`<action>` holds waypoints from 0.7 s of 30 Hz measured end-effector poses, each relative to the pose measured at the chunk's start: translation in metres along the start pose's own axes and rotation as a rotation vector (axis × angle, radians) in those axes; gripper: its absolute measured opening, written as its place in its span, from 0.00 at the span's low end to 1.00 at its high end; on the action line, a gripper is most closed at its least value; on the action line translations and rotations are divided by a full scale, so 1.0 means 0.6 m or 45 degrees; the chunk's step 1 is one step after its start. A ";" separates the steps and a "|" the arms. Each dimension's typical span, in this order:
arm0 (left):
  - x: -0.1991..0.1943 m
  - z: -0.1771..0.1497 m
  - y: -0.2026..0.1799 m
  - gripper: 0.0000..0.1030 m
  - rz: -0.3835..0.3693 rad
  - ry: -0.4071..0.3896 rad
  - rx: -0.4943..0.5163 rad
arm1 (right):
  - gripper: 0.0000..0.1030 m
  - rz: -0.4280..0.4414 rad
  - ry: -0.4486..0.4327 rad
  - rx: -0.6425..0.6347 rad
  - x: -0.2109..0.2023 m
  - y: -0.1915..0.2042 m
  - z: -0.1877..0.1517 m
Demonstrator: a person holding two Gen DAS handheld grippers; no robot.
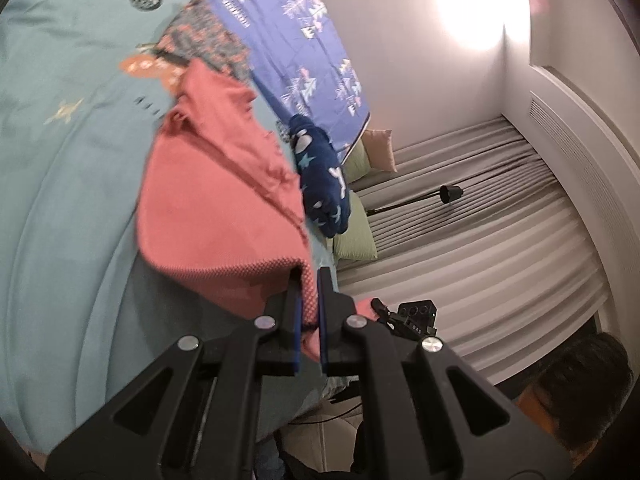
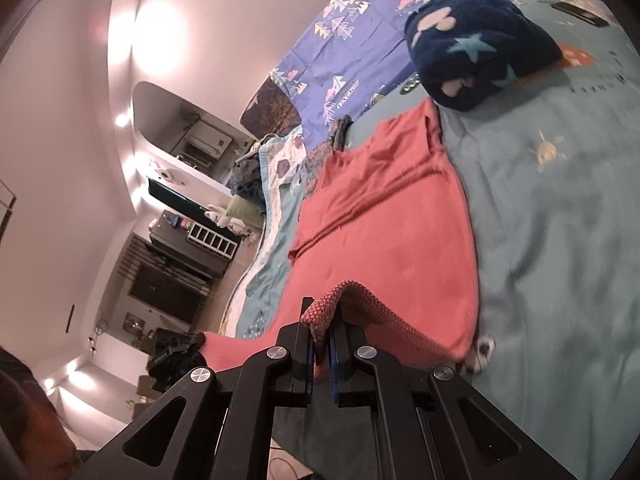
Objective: Fold small clothes
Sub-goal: 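Grasp the hem with both tools and lift it toward the collar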
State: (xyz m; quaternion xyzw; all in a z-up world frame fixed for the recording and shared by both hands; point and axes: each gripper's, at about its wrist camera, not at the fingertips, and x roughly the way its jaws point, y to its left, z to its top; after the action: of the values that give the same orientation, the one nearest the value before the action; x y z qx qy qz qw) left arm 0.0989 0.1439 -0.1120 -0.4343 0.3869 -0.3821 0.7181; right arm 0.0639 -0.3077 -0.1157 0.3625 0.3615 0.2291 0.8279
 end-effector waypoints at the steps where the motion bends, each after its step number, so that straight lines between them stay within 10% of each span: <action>1: 0.004 0.006 -0.004 0.07 -0.002 -0.002 0.003 | 0.04 0.002 0.003 -0.004 0.002 0.002 0.006; 21: 0.112 0.267 -0.075 0.07 -0.039 -0.101 0.094 | 0.04 0.000 -0.062 -0.086 0.091 0.059 0.276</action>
State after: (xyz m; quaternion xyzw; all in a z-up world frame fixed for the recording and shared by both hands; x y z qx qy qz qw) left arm 0.2591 0.1219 -0.0340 -0.4280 0.3369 -0.3895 0.7427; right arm 0.2210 -0.3222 -0.0334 0.3399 0.3332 0.2322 0.8482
